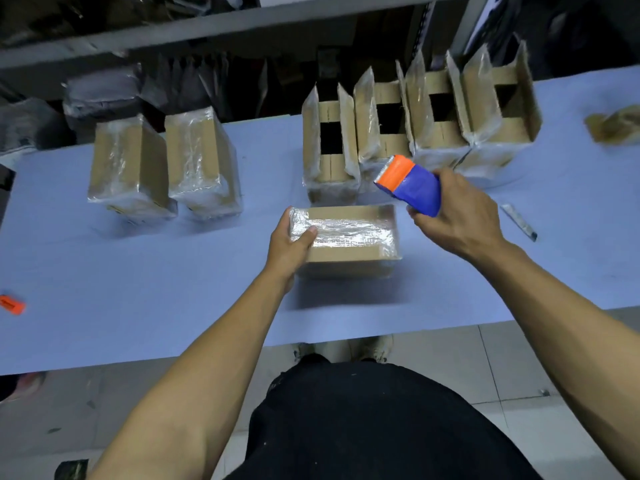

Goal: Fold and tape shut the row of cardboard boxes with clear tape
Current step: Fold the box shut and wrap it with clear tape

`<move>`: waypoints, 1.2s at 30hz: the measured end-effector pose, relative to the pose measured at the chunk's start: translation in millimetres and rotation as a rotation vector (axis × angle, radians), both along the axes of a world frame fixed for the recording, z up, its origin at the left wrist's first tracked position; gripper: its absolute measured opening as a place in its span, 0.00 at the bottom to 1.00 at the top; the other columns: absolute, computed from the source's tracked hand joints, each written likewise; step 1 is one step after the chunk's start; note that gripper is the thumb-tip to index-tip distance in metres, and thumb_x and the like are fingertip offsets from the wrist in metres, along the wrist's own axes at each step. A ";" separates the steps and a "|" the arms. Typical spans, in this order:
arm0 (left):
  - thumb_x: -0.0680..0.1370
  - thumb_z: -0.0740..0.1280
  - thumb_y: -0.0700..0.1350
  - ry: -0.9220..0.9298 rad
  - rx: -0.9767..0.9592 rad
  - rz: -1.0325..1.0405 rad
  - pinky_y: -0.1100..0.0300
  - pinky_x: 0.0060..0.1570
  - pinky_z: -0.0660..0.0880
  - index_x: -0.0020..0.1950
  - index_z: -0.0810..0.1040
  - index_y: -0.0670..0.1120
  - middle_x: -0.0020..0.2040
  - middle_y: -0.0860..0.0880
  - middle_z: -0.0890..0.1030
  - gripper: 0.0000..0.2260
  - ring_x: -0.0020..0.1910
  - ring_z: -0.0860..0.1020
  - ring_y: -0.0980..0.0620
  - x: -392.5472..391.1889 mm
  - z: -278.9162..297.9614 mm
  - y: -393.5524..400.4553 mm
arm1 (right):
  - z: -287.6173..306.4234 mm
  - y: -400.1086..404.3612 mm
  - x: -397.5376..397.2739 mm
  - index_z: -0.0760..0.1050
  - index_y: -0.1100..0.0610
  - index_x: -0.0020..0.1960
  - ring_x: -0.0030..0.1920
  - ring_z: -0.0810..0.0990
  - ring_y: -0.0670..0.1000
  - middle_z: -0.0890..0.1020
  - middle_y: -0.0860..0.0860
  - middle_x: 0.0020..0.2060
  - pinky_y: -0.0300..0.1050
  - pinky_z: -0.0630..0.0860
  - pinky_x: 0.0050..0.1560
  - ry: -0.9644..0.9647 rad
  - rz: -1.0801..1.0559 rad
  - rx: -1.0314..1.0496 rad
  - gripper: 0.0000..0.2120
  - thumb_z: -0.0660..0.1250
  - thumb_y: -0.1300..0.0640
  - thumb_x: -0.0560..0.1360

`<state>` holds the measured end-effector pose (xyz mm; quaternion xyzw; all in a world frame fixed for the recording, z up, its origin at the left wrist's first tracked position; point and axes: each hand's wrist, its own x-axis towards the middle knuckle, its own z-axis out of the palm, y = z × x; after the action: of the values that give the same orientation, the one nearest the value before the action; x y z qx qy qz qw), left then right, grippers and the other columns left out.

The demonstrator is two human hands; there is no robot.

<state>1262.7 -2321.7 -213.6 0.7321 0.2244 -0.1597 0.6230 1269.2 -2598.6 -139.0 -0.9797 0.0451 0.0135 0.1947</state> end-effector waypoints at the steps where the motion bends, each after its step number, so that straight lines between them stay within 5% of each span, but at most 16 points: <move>1: 0.81 0.70 0.44 -0.005 0.013 -0.007 0.53 0.66 0.76 0.79 0.64 0.52 0.71 0.51 0.75 0.28 0.66 0.77 0.49 -0.3 0.3 0.2 | 9.6 5.6 1.9 0.70 0.52 0.58 0.44 0.76 0.59 0.79 0.51 0.49 0.49 0.71 0.40 -0.019 0.057 -0.004 0.21 0.70 0.46 0.69; 4: 0.79 0.72 0.45 -0.042 0.078 -0.024 0.60 0.60 0.75 0.78 0.66 0.50 0.70 0.50 0.76 0.29 0.64 0.77 0.51 -1.3 0.9 1.9 | 32.0 29.6 7.5 0.70 0.50 0.61 0.49 0.79 0.59 0.81 0.52 0.51 0.47 0.71 0.41 -0.046 0.275 0.015 0.25 0.70 0.42 0.68; 8: 0.73 0.75 0.49 -0.058 0.147 -0.043 0.52 0.64 0.75 0.78 0.65 0.50 0.67 0.54 0.76 0.36 0.65 0.77 0.49 1.4 2.5 5.0 | 32.6 71.3 10.4 0.70 0.49 0.61 0.50 0.78 0.57 0.81 0.50 0.53 0.48 0.73 0.41 0.022 0.553 0.011 0.24 0.70 0.45 0.68; 13: 0.76 0.75 0.46 0.039 0.059 0.067 0.56 0.66 0.71 0.81 0.61 0.47 0.77 0.48 0.69 0.36 0.74 0.70 0.47 0.0 7.0 22.0 | 15.2 78.5 16.1 0.70 0.46 0.63 0.52 0.79 0.56 0.81 0.48 0.55 0.46 0.73 0.43 0.041 0.559 0.043 0.25 0.72 0.47 0.69; 16: 0.81 0.68 0.46 -0.120 0.077 0.338 0.59 0.54 0.79 0.59 0.80 0.47 0.57 0.48 0.83 0.08 0.58 0.80 0.48 -0.9 22.8 36.4 | 11.7 76.5 18.7 0.70 0.45 0.62 0.50 0.79 0.55 0.81 0.47 0.53 0.51 0.77 0.44 0.031 0.554 0.061 0.25 0.72 0.45 0.67; 17: 0.82 0.66 0.46 -0.118 0.038 0.326 0.61 0.46 0.79 0.51 0.81 0.47 0.49 0.49 0.83 0.05 0.51 0.81 0.49 -0.8 31.3 36.0 | 10.5 75.9 18.1 0.70 0.44 0.62 0.49 0.78 0.55 0.81 0.47 0.52 0.51 0.77 0.44 0.017 0.548 0.067 0.25 0.71 0.45 0.67; 19: 0.84 0.63 0.49 -0.019 -0.093 0.178 0.63 0.35 0.77 0.46 0.81 0.47 0.43 0.49 0.83 0.11 0.41 0.81 0.51 0.2 44.7 29.0 | 8.0 74.5 16.1 0.69 0.43 0.60 0.47 0.78 0.54 0.80 0.45 0.50 0.49 0.76 0.42 -0.016 0.539 0.087 0.24 0.70 0.44 0.66; 22: 0.84 0.62 0.54 0.117 -0.238 -0.012 0.61 0.33 0.76 0.52 0.81 0.46 0.45 0.48 0.84 0.14 0.40 0.82 0.52 3.7 56.8 13.9 | 4.4 72.5 14.6 0.68 0.41 0.58 0.45 0.76 0.53 0.79 0.44 0.48 0.46 0.73 0.39 -0.037 0.528 0.106 0.24 0.73 0.46 0.66; 28: 0.82 0.64 0.58 0.403 -0.654 0.170 0.61 0.35 0.76 0.52 0.81 0.46 0.43 0.46 0.83 0.16 0.41 0.80 0.51 11.0 62.5 4.3 | 2.7 70.7 16.5 0.68 0.40 0.60 0.42 0.70 0.46 0.79 0.42 0.49 0.44 0.70 0.40 -0.018 0.482 0.147 0.25 0.74 0.47 0.66; 32: 0.82 0.67 0.46 0.440 -0.660 0.174 0.64 0.29 0.76 0.46 0.80 0.45 0.39 0.46 0.82 0.07 0.28 0.80 0.54 14.2 60.8 1.4 | 4.3 67.6 14.9 0.68 0.40 0.61 0.43 0.70 0.44 0.75 0.38 0.47 0.42 0.68 0.40 -0.002 0.481 0.184 0.25 0.73 0.45 0.67; 36: 0.81 0.68 0.45 0.457 -0.708 0.173 0.63 0.29 0.76 0.40 0.81 0.46 0.34 0.48 0.83 0.10 0.29 0.79 0.53 14.1 56.3 2.0 | 6.1 66.9 14.7 0.68 0.42 0.63 0.44 0.71 0.44 0.75 0.38 0.48 0.43 0.69 0.42 0.014 0.488 0.197 0.26 0.71 0.43 0.67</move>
<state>1276.8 -2319.8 -157.2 0.3974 0.3486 -0.3320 0.7813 1283.9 -2531.7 -132.8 -0.9379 -0.1925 0.0712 0.2797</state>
